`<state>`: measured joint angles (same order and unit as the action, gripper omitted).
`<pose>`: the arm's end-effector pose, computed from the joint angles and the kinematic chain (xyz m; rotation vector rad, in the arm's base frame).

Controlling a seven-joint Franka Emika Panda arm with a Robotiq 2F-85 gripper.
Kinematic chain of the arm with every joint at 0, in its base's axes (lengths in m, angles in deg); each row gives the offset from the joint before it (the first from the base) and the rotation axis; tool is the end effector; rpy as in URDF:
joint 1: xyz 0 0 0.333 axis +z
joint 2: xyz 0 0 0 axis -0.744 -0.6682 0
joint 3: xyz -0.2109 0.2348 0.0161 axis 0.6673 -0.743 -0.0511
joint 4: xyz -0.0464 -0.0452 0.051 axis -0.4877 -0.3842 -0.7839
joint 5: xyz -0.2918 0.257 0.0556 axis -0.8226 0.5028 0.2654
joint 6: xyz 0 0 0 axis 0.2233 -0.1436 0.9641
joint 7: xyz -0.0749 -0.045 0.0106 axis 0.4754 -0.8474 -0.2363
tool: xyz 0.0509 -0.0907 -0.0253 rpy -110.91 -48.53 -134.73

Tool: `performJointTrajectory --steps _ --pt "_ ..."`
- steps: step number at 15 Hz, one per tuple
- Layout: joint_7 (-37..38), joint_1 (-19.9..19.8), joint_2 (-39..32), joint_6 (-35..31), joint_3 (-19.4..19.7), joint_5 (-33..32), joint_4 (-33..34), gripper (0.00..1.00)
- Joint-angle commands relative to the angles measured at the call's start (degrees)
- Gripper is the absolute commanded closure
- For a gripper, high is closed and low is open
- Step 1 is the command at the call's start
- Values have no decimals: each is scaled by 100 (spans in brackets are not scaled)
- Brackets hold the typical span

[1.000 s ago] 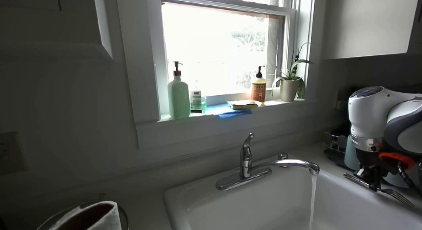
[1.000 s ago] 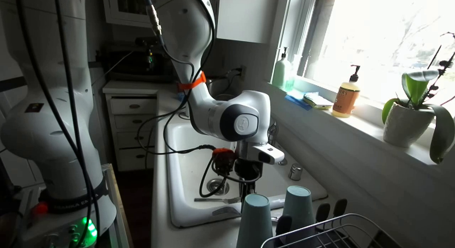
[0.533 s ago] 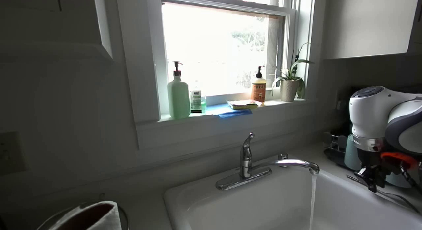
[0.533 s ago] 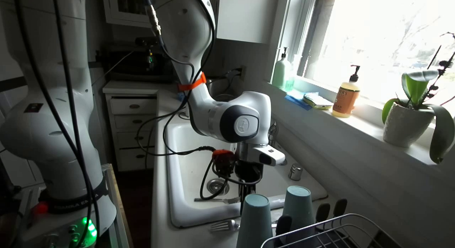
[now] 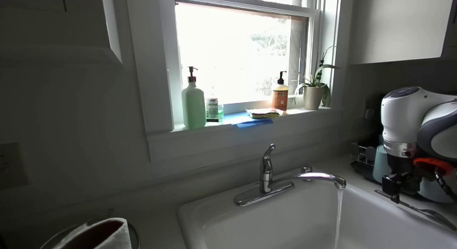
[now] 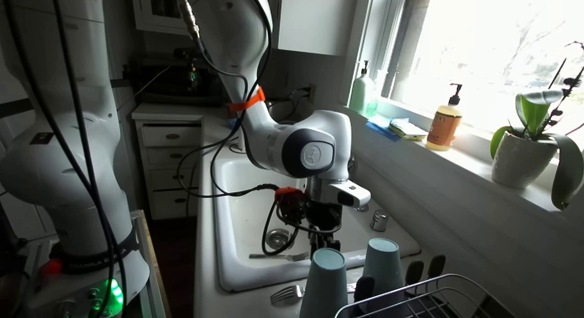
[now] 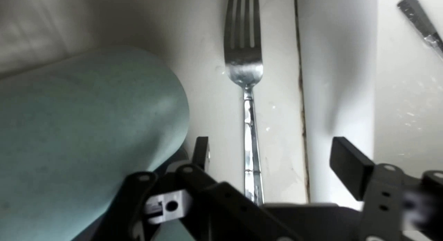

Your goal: Turn the faucet on then rinse the fork under it

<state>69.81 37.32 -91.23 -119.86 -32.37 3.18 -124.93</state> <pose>0.3963 -0.2203 0.2433 2.7404 -0.6901 -0.0514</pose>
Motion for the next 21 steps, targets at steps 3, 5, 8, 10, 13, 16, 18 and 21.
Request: performJointTrajectory --steps 3,5,8,10,13,16,18,21 --pt "-525 -134 909 334 -199 856 -133 0" --pt "-600 -134 1124 416 -279 1539 -86 0" --pt "-398 -134 1398 513 -398 2402 -2 0" --pt "-53 -183 1598 608 -503 2732 30 0" --pt "718 -313 1915 1072 -723 2933 96 0" --pt "1656 -489 2290 1569 -977 2922 149 0" --pt "2266 -578 2510 1937 -1119 2934 232 0" --pt "3016 -634 2813 2425 -1296 2962 338 0"
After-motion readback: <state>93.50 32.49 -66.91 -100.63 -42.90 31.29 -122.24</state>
